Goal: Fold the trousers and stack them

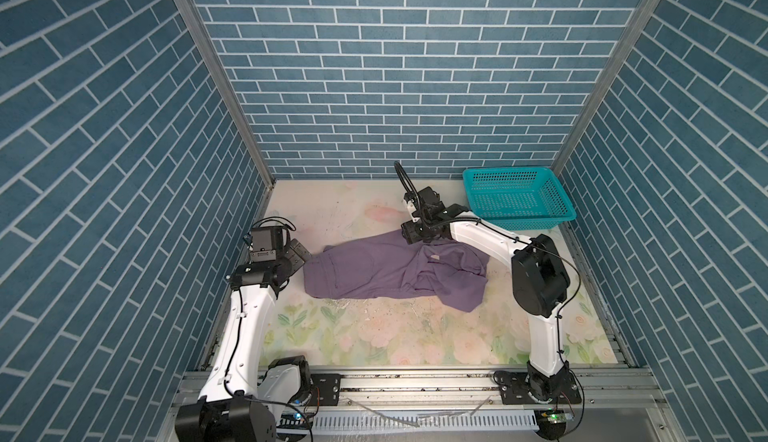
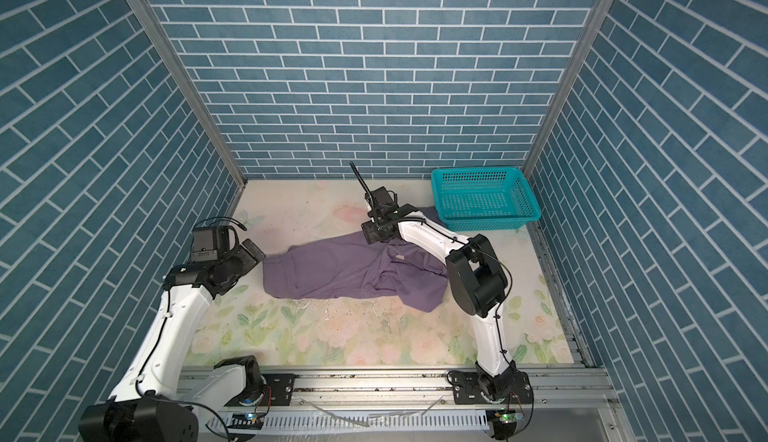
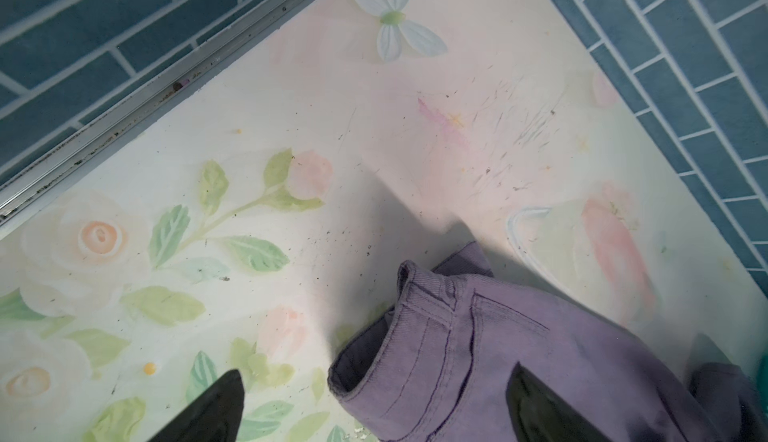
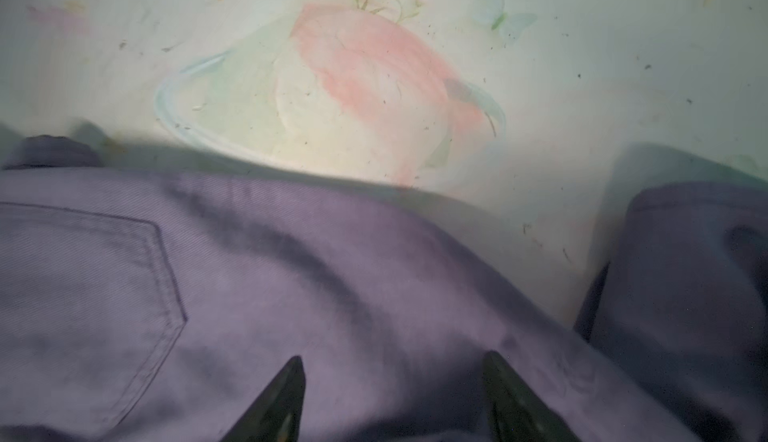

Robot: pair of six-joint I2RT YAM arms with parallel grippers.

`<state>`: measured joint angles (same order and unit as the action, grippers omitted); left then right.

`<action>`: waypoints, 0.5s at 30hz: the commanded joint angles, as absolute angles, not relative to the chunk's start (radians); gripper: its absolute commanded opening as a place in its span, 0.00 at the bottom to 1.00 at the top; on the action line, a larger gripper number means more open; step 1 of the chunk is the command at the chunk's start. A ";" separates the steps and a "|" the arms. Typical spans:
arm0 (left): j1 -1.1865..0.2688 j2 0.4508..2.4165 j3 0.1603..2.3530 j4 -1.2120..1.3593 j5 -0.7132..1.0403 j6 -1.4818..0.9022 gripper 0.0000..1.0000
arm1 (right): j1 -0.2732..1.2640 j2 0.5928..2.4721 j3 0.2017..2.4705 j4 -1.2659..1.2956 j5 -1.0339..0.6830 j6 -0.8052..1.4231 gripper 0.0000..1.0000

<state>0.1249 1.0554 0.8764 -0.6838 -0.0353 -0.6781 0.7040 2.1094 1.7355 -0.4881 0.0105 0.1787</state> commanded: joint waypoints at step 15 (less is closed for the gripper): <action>0.116 1.440 0.877 -0.344 0.080 -0.765 0.82 | 0.618 2.408 2.078 -0.730 -0.174 0.002 0.54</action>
<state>0.1230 1.4067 0.8600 -0.4152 0.0387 -0.7502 0.6121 2.4039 2.0468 -0.6857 -0.1181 0.0399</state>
